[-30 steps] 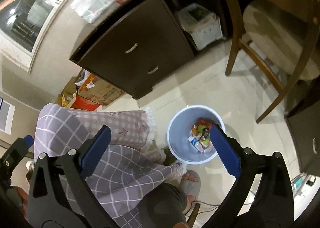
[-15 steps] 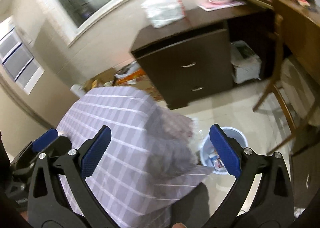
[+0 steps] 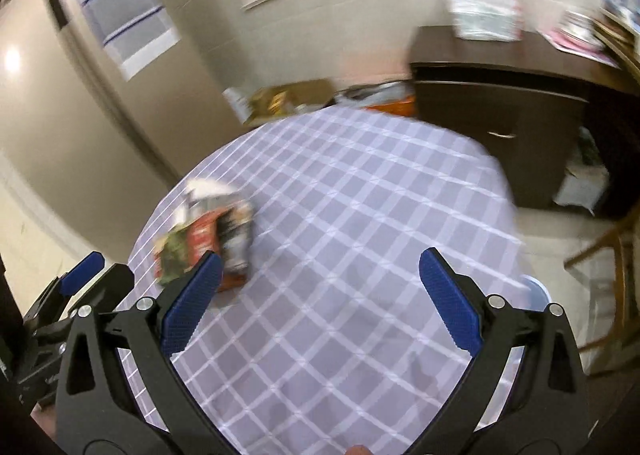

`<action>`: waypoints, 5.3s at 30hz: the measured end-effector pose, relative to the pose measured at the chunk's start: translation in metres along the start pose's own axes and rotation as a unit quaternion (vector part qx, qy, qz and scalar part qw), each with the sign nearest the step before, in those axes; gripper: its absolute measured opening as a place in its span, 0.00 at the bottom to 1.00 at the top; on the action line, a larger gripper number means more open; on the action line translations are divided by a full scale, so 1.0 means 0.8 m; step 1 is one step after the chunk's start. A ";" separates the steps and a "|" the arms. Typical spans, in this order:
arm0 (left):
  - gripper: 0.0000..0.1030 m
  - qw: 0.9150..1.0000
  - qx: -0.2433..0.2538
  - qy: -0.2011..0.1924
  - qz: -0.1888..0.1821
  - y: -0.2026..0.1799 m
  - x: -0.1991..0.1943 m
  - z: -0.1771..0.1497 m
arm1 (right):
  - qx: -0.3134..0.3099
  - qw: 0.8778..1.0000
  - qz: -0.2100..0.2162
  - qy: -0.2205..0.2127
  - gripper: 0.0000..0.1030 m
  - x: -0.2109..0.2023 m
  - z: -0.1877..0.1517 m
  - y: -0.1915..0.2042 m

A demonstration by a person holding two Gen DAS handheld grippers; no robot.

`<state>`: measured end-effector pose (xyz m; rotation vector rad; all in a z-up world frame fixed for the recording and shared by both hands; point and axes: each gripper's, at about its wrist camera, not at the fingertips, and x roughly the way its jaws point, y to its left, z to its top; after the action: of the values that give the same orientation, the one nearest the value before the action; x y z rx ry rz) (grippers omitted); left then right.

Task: Collect trash
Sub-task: 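Bring both empty tools back over the table, then grasp the folded newspaper with the right tool while the left tool grasps the green-red box, then carry both items over the blue bin and open both tools to drop them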

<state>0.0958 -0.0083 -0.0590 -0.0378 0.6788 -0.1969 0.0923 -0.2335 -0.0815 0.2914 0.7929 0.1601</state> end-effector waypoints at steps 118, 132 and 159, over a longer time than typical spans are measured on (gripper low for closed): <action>0.03 0.974 0.007 0.046 -0.223 -0.098 0.077 -0.012 | 0.053 0.998 -0.041 -0.003 0.90 -0.016 -0.029 -0.172; 0.03 0.934 0.111 0.140 -0.311 -0.330 0.162 -0.026 | 0.249 0.962 -0.098 0.042 0.61 0.005 -0.089 -0.425; 0.89 0.915 0.199 0.231 -0.265 -0.482 0.242 -0.073 | 0.345 0.928 -0.123 -0.066 0.94 -0.117 -0.144 -0.477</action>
<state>0.1410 -0.4220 -0.1864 0.2273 1.0819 -0.8860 -0.0435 -0.5962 -0.2155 0.8533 0.7223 -0.3850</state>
